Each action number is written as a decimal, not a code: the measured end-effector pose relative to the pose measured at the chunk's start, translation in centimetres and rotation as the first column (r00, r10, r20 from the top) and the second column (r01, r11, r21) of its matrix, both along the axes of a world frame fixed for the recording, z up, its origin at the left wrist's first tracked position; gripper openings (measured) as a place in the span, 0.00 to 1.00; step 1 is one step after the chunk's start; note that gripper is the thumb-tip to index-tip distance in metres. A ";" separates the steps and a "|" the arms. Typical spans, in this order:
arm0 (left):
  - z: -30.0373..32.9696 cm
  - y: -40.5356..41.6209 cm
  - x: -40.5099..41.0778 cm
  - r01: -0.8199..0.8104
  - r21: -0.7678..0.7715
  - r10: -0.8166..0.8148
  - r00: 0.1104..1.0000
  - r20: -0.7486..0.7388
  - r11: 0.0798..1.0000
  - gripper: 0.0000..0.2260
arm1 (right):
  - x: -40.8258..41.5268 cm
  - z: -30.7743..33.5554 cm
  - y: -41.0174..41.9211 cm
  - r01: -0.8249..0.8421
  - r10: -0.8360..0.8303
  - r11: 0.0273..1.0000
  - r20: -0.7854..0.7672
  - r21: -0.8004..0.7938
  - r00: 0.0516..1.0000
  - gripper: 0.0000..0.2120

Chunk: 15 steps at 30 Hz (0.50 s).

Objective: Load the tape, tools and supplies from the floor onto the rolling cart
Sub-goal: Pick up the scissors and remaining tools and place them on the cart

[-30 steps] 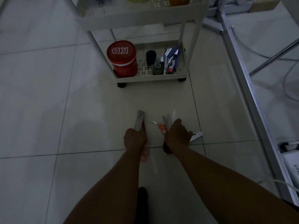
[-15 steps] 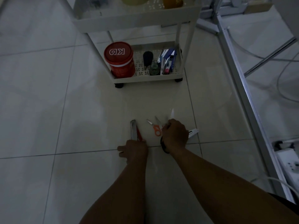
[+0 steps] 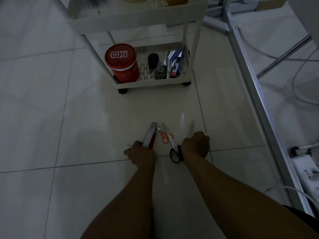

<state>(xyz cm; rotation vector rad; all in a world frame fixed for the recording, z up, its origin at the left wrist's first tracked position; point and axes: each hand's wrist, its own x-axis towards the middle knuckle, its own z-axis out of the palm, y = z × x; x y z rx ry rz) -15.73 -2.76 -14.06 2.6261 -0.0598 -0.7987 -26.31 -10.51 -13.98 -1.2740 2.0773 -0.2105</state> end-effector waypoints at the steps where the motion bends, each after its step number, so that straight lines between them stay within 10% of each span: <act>1: 0.0 -0.1 0.0 0.006 -0.008 -0.006 1.000 0.001 1.000 0.14 | -0.1 0.0 0.1 -0.075 0.075 0.997 -0.017 -0.020 0.997 0.12; 15: 0.0 -1.4 0.2 0.224 -0.067 -0.218 0.973 0.081 0.972 0.12 | 1.6 -0.3 1.4 -0.648 0.631 0.752 -0.151 -0.124 0.761 0.15</act>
